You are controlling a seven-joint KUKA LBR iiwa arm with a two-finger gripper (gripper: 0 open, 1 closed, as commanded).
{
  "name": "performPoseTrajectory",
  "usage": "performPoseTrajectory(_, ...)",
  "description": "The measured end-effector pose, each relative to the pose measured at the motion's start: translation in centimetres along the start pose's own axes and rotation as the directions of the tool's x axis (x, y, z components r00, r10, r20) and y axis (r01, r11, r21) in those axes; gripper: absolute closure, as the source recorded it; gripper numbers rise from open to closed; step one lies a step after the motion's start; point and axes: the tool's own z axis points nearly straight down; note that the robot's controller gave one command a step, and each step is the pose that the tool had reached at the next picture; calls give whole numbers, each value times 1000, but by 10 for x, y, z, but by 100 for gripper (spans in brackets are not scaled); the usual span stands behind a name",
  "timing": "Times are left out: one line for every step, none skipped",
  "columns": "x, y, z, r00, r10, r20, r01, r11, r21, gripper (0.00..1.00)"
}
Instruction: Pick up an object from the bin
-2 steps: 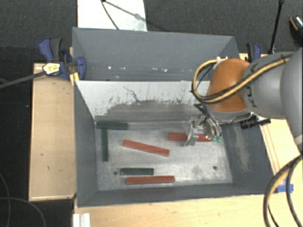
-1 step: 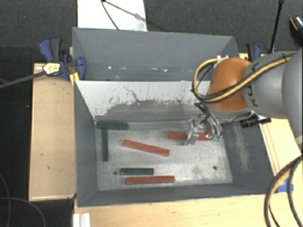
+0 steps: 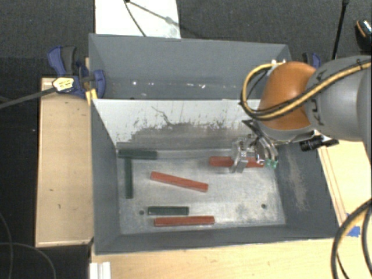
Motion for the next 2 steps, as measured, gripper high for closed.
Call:
performPoseTrajectory(-2, 0, -28, 1000, -3, 1, 3, 1000, 0, 100)
performPoseTrajectory(-4, 0, -55, 1000, -7, 2, 7, 1000, 0, 100)
